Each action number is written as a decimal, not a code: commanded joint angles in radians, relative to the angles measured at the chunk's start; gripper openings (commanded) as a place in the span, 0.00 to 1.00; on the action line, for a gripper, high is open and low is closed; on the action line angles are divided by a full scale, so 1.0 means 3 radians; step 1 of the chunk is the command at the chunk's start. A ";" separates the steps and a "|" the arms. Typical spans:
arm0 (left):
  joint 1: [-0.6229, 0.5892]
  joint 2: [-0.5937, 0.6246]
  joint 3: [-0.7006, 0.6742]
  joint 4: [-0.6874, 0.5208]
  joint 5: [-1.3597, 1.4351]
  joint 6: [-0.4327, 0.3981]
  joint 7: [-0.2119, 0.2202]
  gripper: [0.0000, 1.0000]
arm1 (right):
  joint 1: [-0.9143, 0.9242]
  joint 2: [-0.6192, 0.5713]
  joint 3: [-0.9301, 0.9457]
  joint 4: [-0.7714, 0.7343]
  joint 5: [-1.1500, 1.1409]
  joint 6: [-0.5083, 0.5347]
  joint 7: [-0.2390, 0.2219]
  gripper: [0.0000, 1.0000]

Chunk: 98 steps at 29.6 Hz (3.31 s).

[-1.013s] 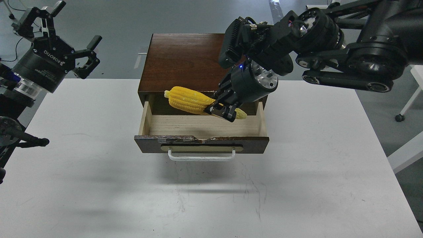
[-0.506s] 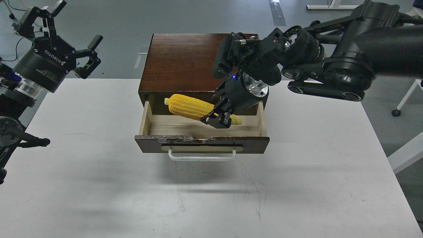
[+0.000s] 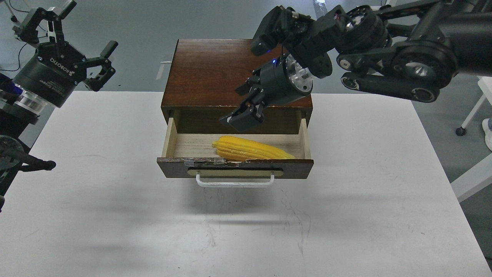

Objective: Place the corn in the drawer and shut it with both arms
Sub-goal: 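Withdraw the right gripper up and away from the drawer, then swing the left gripper down in front of the drawer front, then position the left gripper against the drawer's white handle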

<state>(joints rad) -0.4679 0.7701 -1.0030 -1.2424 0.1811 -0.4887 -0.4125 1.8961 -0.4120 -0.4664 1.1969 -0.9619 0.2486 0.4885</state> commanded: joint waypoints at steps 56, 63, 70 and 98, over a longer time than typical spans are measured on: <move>-0.0118 -0.0363 0.1738 -0.1734 0.5169 0.0000 -0.0254 0.00 | -0.3646 -0.1449 0.2521 -0.0093 0.1723 -0.0169 0.0001 0.97; 0.0362 -0.0312 0.1630 -0.1560 0.4925 0.0000 -0.0254 0.00 | -0.3667 -0.1459 0.2526 -0.0093 0.1718 -0.0169 0.0001 0.97; 0.0573 -0.0312 0.1462 -0.1361 0.4224 0.0000 -0.0254 0.00 | -0.3692 -0.1459 0.2547 -0.0088 0.1718 -0.0169 0.0001 0.97; 0.0608 -0.0332 0.1395 -0.0997 0.3692 0.0059 -0.0254 0.00 | -0.3733 -0.1449 0.2547 -0.0088 0.1718 -0.0169 0.0001 0.97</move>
<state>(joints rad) -0.2853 0.6709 -0.5843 -1.5416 1.3151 -0.4814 -0.4886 0.7770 -0.8467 0.2976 1.1705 -0.4464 0.1979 0.4887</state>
